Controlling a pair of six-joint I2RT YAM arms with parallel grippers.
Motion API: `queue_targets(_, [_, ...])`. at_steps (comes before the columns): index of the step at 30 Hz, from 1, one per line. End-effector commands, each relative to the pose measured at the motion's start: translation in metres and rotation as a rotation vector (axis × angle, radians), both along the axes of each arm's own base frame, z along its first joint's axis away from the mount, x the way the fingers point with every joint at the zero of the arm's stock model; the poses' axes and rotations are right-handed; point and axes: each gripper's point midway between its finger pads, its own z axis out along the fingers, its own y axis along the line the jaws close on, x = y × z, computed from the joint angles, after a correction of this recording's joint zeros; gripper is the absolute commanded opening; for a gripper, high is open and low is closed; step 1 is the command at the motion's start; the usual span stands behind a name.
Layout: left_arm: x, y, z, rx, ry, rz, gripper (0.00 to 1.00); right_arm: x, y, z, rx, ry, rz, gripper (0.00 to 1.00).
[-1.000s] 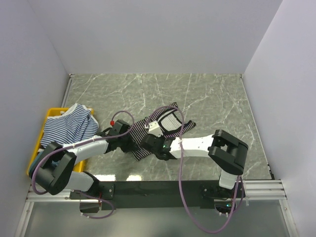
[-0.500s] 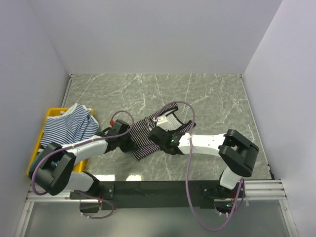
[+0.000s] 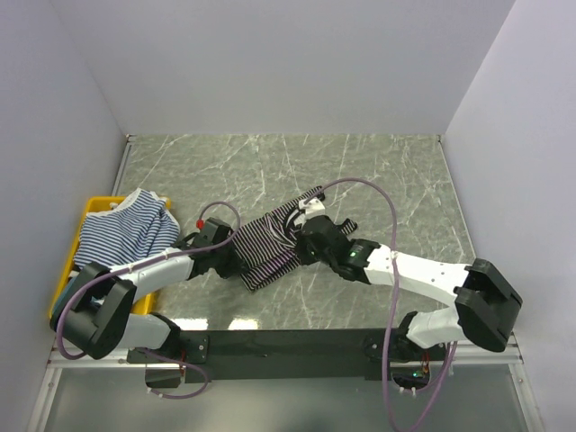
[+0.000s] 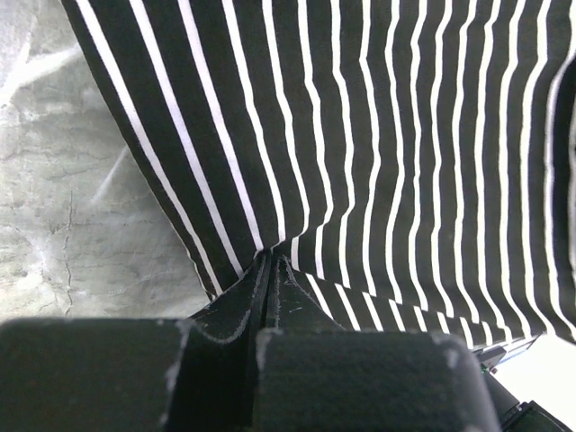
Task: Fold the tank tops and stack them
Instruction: Fold the tank top
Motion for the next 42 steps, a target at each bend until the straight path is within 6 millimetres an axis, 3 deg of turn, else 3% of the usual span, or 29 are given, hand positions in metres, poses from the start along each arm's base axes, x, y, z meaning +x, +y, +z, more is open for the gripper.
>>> queue_targets(1, [-0.007, 0.012, -0.008, 0.048, 0.015, -0.009, 0.01, 0.0, 0.013, 0.025, 0.056, -0.066, 0.13, 0.0])
queue_targets(8, [-0.008, 0.017, -0.01, 0.063, 0.025, -0.01, 0.01, -0.005, 0.019, 0.029, 0.086, -0.057, 0.24, 0.0])
queue_targets(15, [-0.008, 0.02, -0.011, 0.067, 0.031, -0.013, 0.01, 0.017, -0.005, 0.027, 0.131, -0.009, 0.15, 0.03])
queue_targets(22, [-0.007, 0.021, -0.011, 0.067, 0.034, -0.013, 0.01, 0.018, -0.006, 0.0, 0.139, 0.101, 0.106, 0.19])
queue_targets(28, [-0.006, 0.02, -0.01, 0.065, 0.037, -0.018, 0.01, 0.012, -0.014, -0.028, 0.127, 0.212, 0.008, 0.27])
queue_targets(33, [-0.004, 0.017, -0.006, 0.051, 0.029, -0.026, 0.01, 0.02, -0.025, 0.003, 0.124, 0.096, -0.091, 0.36])
queue_targets(36, [-0.001, 0.014, 0.0, 0.039, 0.014, -0.031, 0.01, 0.027, -0.024, 0.038, 0.145, -0.009, -0.105, 0.42])
queue_targets(37, [0.0, 0.013, 0.002, 0.034, 0.01, -0.034, 0.01, 0.03, -0.017, 0.055, 0.165, -0.046, -0.088, 0.45])
queue_targets(42, [0.005, 0.006, 0.015, 0.006, -0.021, -0.055, 0.04, 0.044, 0.029, 0.06, 0.015, -0.087, 0.064, 0.46])
